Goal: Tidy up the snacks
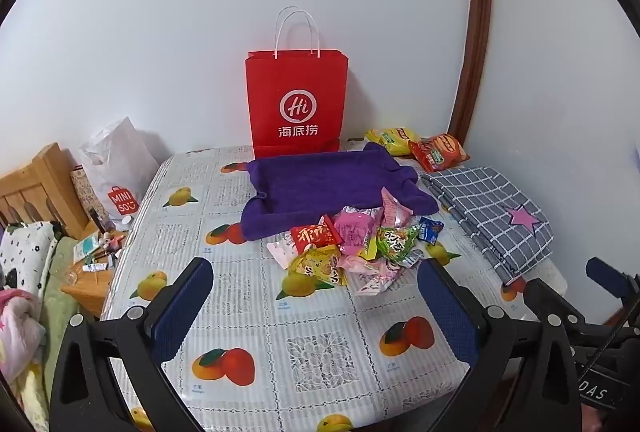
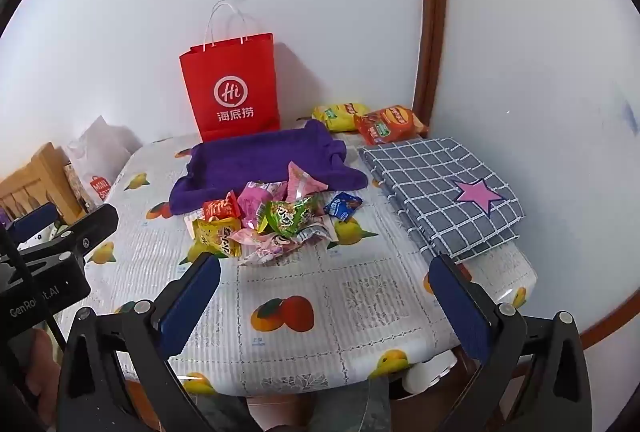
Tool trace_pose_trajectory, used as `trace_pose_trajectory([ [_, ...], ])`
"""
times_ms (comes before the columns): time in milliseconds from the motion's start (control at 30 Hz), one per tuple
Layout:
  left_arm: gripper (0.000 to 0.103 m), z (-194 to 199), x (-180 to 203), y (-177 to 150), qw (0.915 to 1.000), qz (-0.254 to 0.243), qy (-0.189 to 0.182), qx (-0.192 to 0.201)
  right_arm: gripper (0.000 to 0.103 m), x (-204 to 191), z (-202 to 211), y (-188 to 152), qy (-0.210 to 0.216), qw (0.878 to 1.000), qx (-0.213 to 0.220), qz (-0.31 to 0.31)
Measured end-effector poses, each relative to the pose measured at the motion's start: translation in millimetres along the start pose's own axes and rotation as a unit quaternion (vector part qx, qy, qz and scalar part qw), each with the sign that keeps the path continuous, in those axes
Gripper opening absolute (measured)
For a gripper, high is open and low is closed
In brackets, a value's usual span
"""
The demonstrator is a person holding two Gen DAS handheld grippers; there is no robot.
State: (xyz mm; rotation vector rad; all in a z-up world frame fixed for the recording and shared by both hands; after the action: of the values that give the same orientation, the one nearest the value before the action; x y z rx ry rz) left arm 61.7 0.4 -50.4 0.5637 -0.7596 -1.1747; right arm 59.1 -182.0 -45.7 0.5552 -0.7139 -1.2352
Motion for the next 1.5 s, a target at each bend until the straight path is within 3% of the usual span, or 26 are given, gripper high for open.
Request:
trace_pose_trajectory([
  [267, 0.103, 6, 8, -4, 0.9996, -0.028, 0.006, 0.005, 0.103, 0, 6, -3, 0.004, 1.000, -0.004, -0.007],
  [1500, 0.103, 15, 2, -8, 1.0000, -0.008, 0.004, 0.005, 0.103, -11, 26, -3, 0.012, 1.000, 0.018, 0.001],
])
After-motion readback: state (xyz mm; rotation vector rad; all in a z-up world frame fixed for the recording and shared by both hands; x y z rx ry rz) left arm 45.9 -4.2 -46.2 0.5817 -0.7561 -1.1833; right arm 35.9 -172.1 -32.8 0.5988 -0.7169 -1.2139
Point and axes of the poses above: each gripper's, at about its wrist camera, not at the fingertips, and z roughly against the way its jaws point, x to its right, y to its top, the point moved 8 cm from there along -z, roughly the way its jaws point, and after that the axes turned 14 degrees about z, right-handed, at the moved point
